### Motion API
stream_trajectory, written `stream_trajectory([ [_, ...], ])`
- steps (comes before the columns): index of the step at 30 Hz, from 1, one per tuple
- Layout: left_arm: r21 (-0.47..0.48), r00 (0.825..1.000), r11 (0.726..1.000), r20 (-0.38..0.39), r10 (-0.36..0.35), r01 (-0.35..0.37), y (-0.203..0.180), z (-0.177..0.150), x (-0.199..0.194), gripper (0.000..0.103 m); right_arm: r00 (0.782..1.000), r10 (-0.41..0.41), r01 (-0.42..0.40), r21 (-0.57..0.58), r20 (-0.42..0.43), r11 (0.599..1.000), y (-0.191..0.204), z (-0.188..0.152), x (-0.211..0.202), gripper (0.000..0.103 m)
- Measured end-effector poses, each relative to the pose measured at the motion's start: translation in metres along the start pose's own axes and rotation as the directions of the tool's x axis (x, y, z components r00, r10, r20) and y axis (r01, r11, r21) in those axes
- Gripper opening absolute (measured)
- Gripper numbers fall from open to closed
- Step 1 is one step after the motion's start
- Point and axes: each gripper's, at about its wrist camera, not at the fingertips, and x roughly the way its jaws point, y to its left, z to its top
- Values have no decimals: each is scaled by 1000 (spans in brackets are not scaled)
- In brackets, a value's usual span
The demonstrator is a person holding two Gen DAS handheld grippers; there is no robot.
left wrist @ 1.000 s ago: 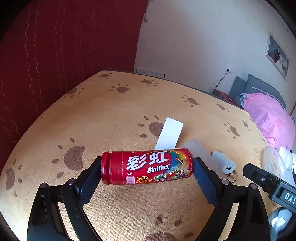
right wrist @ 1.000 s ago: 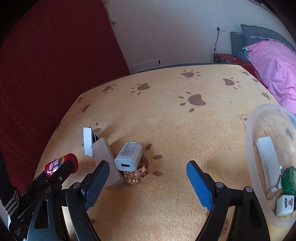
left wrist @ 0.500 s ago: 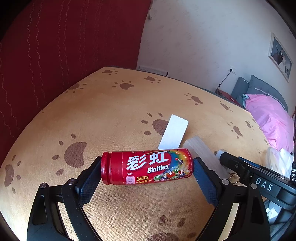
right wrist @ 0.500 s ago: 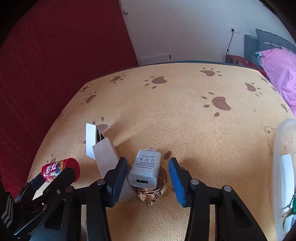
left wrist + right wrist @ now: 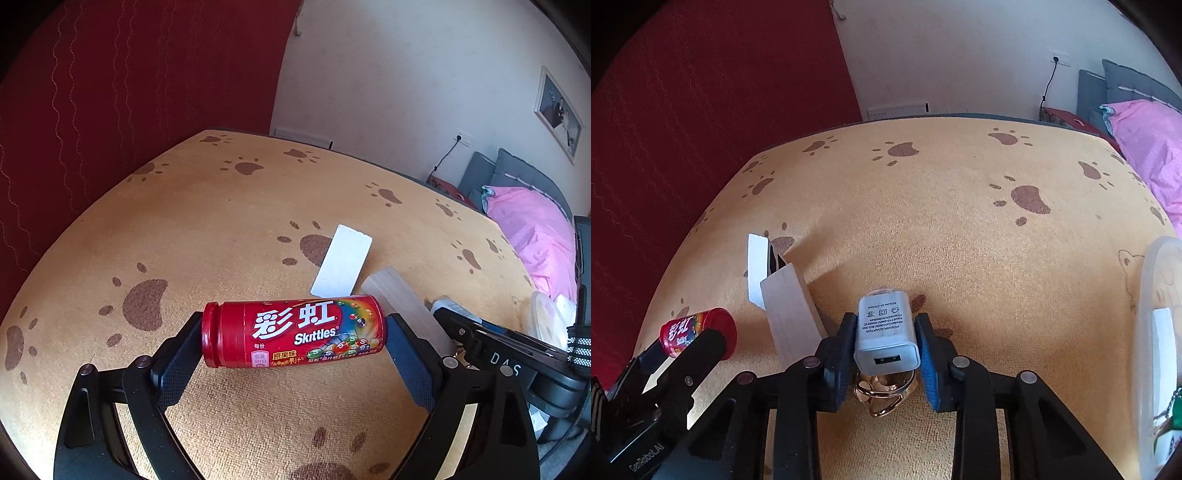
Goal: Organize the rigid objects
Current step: 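Lift the Skittles tube with the left gripper while the right grasps the white charger, then carry the white charger into the bowl and release it with the right gripper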
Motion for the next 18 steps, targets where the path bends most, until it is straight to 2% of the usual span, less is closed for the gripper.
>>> stream_trajectory([
  [11, 4, 1000, 1000, 4, -19, 19, -2, 0, -4, 94, 998, -14, 9, 77, 55, 997, -23, -7, -31, 34],
  [18, 14, 999, 999, 13, -45, 45, -5, 0, -8, 94, 993, -70, 59, 113, 98, 992, -42, -16, -57, 34],
])
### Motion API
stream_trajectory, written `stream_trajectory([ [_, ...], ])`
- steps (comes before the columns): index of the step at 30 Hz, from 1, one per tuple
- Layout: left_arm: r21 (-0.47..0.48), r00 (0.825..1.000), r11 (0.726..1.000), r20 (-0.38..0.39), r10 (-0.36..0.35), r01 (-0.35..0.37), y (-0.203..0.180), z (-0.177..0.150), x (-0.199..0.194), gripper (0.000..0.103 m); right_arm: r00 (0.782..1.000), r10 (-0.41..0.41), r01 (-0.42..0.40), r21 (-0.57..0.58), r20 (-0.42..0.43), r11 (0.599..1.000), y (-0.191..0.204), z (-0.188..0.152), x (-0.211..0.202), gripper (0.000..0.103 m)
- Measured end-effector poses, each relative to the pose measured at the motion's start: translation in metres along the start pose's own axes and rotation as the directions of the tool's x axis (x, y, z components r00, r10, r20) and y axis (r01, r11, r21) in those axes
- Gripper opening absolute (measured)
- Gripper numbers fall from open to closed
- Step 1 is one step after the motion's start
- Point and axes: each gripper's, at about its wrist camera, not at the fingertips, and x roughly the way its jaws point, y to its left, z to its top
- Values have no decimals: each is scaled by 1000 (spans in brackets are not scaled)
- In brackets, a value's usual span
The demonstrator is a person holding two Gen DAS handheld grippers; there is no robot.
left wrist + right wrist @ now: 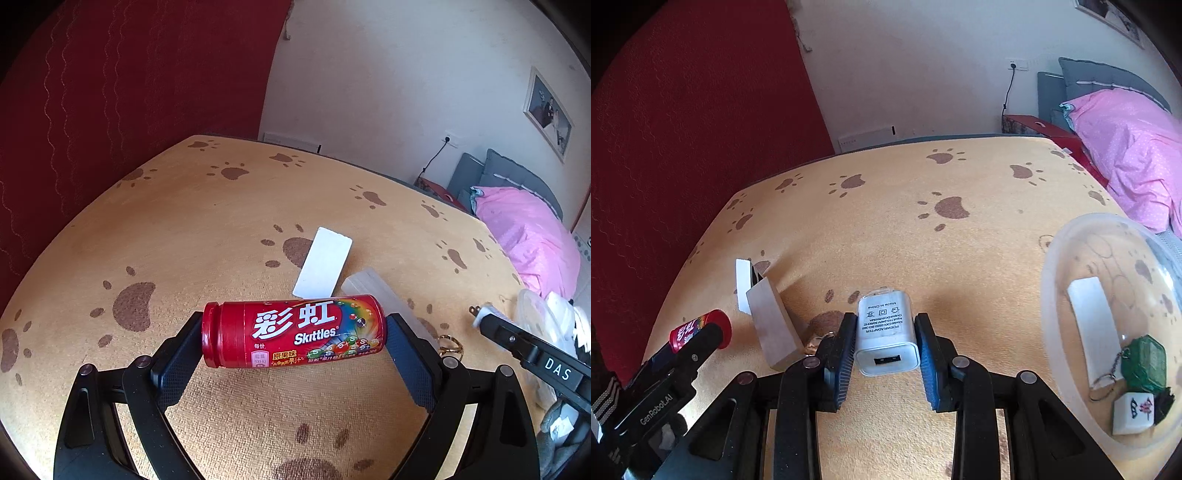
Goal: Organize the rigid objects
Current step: 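Carry the white charger into the bowl and release it with the right gripper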
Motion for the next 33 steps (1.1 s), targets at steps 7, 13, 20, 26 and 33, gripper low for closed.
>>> stream_trajectory([
  [7, 14, 1000, 1000, 5, -22, 22, -6, 0, -3, 94, 996, -82, 78, 77, 44, 994, -36, -6, -23, 34],
  [13, 26, 999, 999, 7, -31, 31, -9, 0, -5, 94, 985, -155, 140, 174, 72, 975, -72, -7, -41, 34],
  [20, 32, 999, 999, 11, -40, 39, -10, 0, -6, 94, 966, -236, 203, 257, 105, 945, -106, -4, -56, 34],
  [26, 39, 999, 998, 13, -49, 48, -11, 0, -8, 94, 958, -267, 222, 325, 102, 919, -129, -4, -55, 38],
  [33, 40, 999, 998, 13, -50, 49, -11, 0, -8, 94, 954, -280, 223, 364, 111, 904, -138, -13, -61, 57],
])
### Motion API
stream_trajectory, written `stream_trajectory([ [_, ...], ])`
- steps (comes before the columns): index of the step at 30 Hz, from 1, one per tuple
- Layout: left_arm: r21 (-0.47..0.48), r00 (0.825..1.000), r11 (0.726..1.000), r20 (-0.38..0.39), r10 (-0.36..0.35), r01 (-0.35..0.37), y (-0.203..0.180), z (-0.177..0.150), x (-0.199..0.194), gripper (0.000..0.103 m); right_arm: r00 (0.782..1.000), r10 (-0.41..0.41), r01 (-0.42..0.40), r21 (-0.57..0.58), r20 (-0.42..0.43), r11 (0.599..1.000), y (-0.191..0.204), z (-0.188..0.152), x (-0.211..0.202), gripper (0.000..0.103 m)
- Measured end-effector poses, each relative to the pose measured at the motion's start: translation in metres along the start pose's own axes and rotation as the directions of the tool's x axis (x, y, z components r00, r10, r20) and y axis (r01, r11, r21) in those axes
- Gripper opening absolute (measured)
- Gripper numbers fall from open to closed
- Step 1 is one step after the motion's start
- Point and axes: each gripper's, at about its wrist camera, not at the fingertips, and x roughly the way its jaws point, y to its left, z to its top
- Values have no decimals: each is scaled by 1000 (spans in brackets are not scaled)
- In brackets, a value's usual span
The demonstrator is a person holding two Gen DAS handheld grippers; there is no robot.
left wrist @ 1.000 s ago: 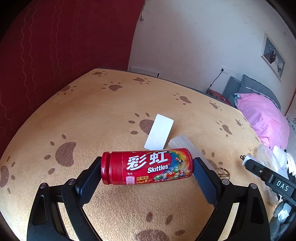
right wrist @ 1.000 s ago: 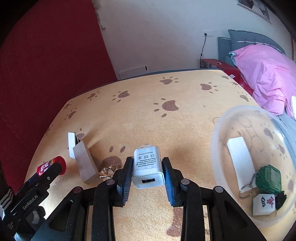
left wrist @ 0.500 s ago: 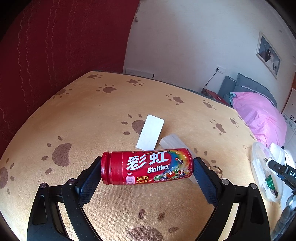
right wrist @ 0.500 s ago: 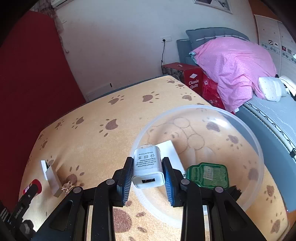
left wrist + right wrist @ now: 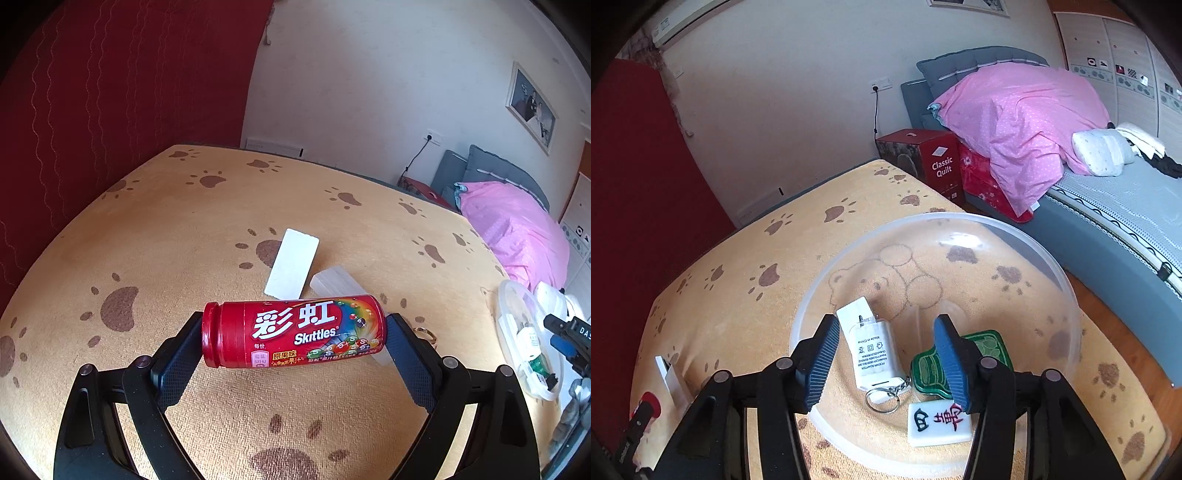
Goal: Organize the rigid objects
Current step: 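Carry the white charger into the bowl and release it with the right gripper, then carry the Skittles tube into the bowl and release it with the left gripper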
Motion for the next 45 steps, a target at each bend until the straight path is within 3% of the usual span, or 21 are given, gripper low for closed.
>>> stream_trajectory([
  [10, 10, 1000, 1000, 1, -10, 10, -2, -1, -1, 94, 999, -48, 48, -35, 7, 998, -8, -13, -6, 64],
  [15, 23, 1000, 1000, 4, -17, 17, -5, -2, -3, 94, 998, -50, 54, -132, 35, 990, 11, -18, -6, 76],
  [21, 38, 1000, 999, 9, -22, 22, -8, -2, -5, 94, 989, -137, 146, -257, 53, 955, 23, -25, 10, 76],
  [30, 65, 1000, 997, 1, -28, 28, -12, -4, -4, 94, 981, -194, 196, -134, 25, 971, -18, -17, 11, 76],
  [45, 130, 997, 988, -3, -82, 82, -35, -7, -17, 94, 992, -103, 106, -36, 73, 994, -34, -14, -8, 77],
])
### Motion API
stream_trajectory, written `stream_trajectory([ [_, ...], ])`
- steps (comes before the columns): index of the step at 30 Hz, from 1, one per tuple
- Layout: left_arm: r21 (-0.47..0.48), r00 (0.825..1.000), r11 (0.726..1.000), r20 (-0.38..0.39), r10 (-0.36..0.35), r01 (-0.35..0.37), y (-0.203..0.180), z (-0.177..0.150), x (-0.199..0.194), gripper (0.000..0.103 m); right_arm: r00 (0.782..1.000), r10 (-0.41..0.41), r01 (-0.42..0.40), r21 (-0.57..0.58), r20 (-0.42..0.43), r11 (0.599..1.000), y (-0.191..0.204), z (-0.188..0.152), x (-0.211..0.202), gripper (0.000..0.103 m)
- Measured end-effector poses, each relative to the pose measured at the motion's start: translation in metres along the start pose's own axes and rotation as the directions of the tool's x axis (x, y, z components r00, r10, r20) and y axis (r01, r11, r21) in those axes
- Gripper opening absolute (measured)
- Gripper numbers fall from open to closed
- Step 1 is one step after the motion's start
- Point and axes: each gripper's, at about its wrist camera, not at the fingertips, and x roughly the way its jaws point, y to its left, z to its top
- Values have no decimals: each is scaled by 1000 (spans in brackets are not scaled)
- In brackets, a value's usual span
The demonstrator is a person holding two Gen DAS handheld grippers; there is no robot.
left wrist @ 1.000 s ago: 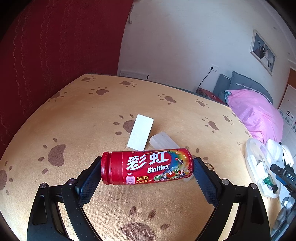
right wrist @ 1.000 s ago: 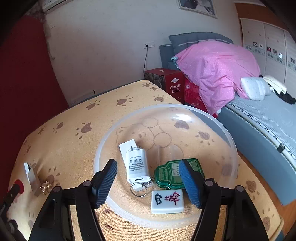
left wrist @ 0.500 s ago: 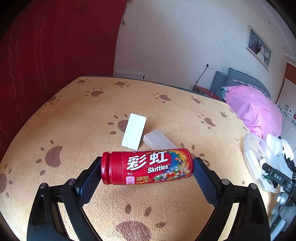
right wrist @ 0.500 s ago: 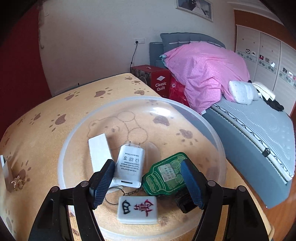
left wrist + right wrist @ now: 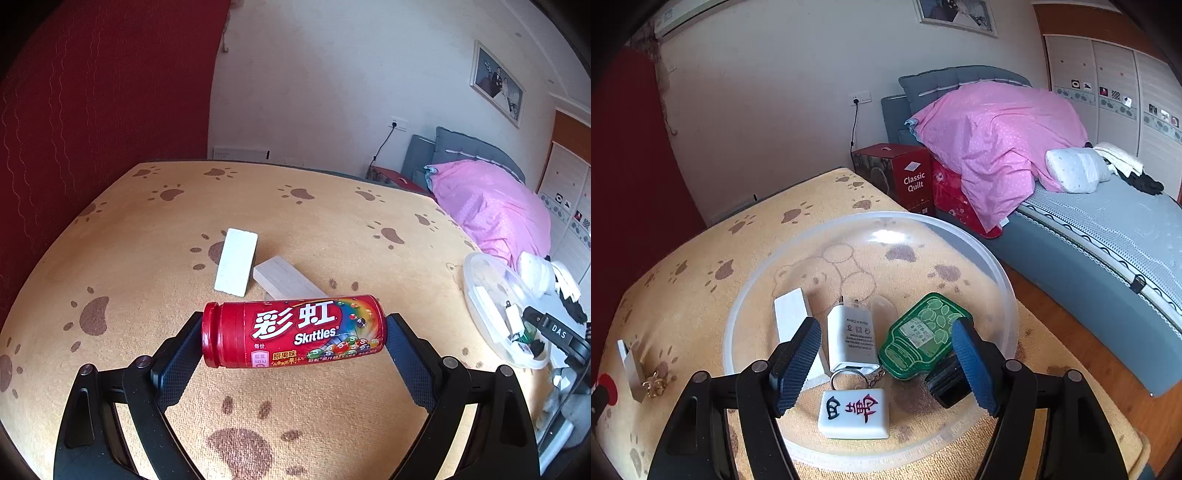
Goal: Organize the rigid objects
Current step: 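Carry the Skittles tube into the bowl and release it with the left gripper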
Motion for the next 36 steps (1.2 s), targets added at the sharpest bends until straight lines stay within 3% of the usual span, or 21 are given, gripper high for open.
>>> stream_trajectory([
  [11, 112, 995, 988, -23, -102, 104, -59, 2, -6, 94, 999, 50, -51, 69, 18, 996, -22, -1, -2, 77],
  [20, 174, 975, 960, -78, -208, 219, -121, 6, 8, 94, 994, 86, -93, 116, 60, 989, -37, 2, -5, 78],
  [28, 256, 959, 925, -97, -265, 282, -169, 7, 19, 94, 989, -17, -5, 149, 149, 989, -45, 1, -10, 78],
  [36, 325, 937, 879, -131, -323, 349, -203, 2, 34, 94, 983, -50, 16, 187, 175, 982, -55, 0, -12, 78],
])
